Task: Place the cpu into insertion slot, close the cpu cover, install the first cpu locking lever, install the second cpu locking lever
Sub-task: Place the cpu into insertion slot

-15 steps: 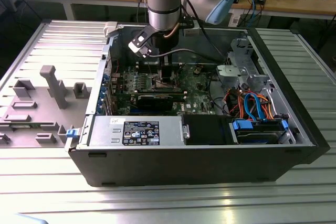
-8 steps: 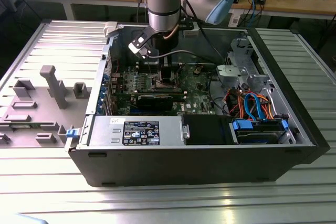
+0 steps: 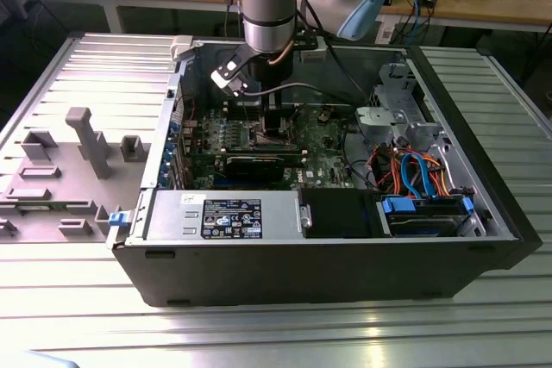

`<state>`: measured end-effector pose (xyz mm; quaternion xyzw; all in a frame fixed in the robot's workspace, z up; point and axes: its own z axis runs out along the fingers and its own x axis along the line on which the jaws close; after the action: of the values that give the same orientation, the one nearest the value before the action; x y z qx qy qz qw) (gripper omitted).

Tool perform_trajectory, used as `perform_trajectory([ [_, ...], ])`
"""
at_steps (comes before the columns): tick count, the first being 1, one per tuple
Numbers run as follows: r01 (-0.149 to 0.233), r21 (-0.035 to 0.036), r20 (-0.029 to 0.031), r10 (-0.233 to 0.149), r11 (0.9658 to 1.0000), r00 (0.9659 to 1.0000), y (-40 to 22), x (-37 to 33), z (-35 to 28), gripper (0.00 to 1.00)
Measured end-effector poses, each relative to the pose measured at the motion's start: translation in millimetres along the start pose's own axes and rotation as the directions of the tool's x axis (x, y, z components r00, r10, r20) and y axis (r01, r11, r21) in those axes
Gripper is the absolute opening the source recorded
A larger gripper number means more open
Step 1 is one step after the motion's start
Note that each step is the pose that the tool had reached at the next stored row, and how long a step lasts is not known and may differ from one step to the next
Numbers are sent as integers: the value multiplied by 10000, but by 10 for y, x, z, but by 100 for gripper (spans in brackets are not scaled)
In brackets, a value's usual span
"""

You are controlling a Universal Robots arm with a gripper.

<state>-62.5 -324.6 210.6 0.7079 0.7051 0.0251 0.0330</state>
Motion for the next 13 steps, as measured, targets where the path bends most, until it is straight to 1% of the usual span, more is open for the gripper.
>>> perform_trajectory([
  [5, -22, 2, 5, 22, 10000, 10000, -1, 15, 7, 55],
  [7, -34, 1, 10, 34, 10000, 10000, -1, 38, 17, 55],
  [10, -34, 1, 36, 34, 10000, 10000, -8, 37, 25, 55],
  [13, -31, -4, 44, 31, 10000, 10000, -18, 29, 29, 55],
])
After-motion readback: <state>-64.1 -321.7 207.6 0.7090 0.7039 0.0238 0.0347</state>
